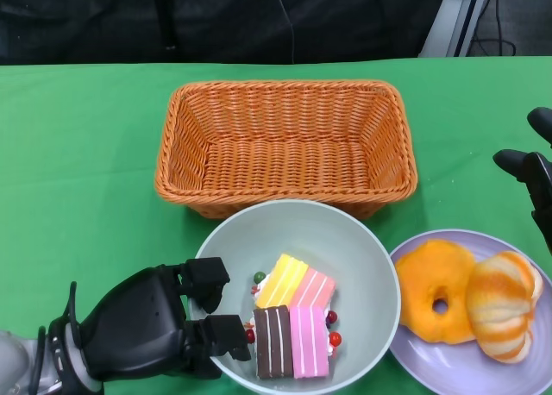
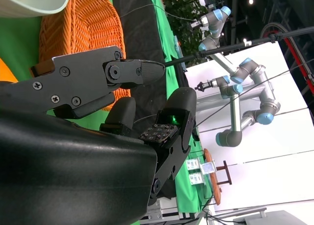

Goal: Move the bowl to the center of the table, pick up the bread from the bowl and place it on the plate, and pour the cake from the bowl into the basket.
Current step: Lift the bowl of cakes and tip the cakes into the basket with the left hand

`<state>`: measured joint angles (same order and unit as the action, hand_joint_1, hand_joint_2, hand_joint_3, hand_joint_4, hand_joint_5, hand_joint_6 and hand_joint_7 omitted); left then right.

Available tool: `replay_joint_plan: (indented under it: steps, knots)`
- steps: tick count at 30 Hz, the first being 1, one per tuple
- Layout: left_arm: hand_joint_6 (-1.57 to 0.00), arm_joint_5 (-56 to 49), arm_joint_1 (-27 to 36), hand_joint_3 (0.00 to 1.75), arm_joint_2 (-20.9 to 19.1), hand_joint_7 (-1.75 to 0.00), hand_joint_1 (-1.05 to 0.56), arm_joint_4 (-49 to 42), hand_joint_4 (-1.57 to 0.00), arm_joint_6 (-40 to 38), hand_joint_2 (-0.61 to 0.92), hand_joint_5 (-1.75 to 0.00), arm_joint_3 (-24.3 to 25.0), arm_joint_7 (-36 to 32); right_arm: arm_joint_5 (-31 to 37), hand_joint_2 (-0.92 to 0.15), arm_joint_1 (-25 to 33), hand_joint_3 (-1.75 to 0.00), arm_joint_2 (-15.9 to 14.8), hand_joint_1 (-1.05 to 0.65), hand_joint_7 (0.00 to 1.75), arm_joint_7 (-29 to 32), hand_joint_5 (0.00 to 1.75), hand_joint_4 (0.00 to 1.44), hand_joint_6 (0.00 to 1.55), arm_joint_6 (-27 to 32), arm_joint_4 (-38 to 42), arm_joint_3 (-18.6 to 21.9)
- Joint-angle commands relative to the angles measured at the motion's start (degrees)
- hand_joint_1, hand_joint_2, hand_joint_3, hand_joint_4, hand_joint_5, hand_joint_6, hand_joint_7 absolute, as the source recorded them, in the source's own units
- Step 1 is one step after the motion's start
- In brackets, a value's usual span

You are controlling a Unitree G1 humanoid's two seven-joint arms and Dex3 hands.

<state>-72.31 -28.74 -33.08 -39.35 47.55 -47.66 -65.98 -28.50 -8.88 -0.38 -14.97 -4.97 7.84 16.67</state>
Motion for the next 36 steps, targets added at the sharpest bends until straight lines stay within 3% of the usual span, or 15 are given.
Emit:
replay_joint_plan:
  steps: [1, 4, 6, 8, 16, 21, 28, 33, 36]
  knots:
    - [-0.78, -0.15, -0.09, 0.05, -0.52, -1.01, -0.33, -0.06, -0.55, -0.33, 0.92, -1.74, 0.11, -2.46, -0.70, -0.92, 0.08, -0.30, 0.12, -0.17, 0.68, 0.34, 1.26, 0.46, 0.51, 0.44, -1.52, 0.26]
    - [-0.69, 0.34, -0.05, 0.08, -0.11, -1.24, -0.30, -0.27, -0.56, -0.44, 0.92, -1.75, 0.47, -3.73, -1.14, -0.92, 0.28, -0.31, 0.27, -0.17, 0.69, -0.07, 1.26, 0.46, 0.51, 0.53, -1.92, 0.16]
    - [-0.53, 0.71, -0.30, 0.18, 0.19, -1.57, -0.23, -0.56, -0.57, 0.01, 0.92, -1.75, 0.67, -4.97, -1.18, -0.92, 0.32, -0.32, 0.37, -0.17, 0.69, -0.16, 1.27, 0.44, 0.49, 0.39, -1.91, 0.13]
    - [-0.47, 0.23, -0.84, 0.22, 0.50, -1.68, -0.18, -0.72, -0.58, -0.10, 0.92, -1.75, 0.58, -7.54, -1.01, -0.92, 0.19, -0.34, 0.24, -0.16, 0.69, -0.64, 1.27, 0.44, 0.48, -0.09, -1.23, 0.20]
    - [-0.46, 0.97, -1.15, 0.22, -0.16, -1.73, -0.15, -0.14, -0.61, 1.17, 0.92, -1.75, 1.50, -11.15, -0.28, -0.92, -0.21, -0.38, 0.68, -0.15, 0.71, -0.08, 1.28, 0.45, 0.47, -0.57, -0.64, 0.22]
    - [-0.60, 1.26, -0.81, 0.15, -1.03, -1.42, -0.18, 0.77, -0.60, 1.52, 0.92, -1.71, 2.21, -10.97, -0.52, -0.92, -0.48, -0.37, 1.09, -0.15, 0.71, -0.10, 1.29, 0.44, 0.47, -0.96, -0.13, 0.53]
    - [-0.65, 2.82, -0.10, 0.12, -2.34, -1.32, -0.19, 4.02, -0.62, 3.96, 0.92, -1.65, 4.64, -10.82, -0.33, -0.92, -0.68, -0.40, 2.20, -0.13, 0.72, 0.83, 1.31, 0.44, 0.46, -1.56, 0.14, 0.78]
    - [-0.56, 6.25, 0.96, 0.24, -2.89, -1.54, -0.15, 7.21, -0.60, 6.56, 0.92, -1.72, 7.87, -7.14, 0.05, -0.92, -1.07, -0.38, 2.48, -0.13, 0.73, 0.93, 1.32, 0.44, 0.46, -2.53, 1.25, 0.67]
    - [-0.52, 9.49, 1.93, 0.52, -2.56, -1.66, -0.13, 8.38, -0.60, 8.21, 0.83, -1.74, 10.12, -3.75, 0.21, -0.92, -1.12, -0.38, 2.27, -0.14, 0.73, 0.74, 1.32, 0.43, 0.45, -2.48, 1.52, 0.50]
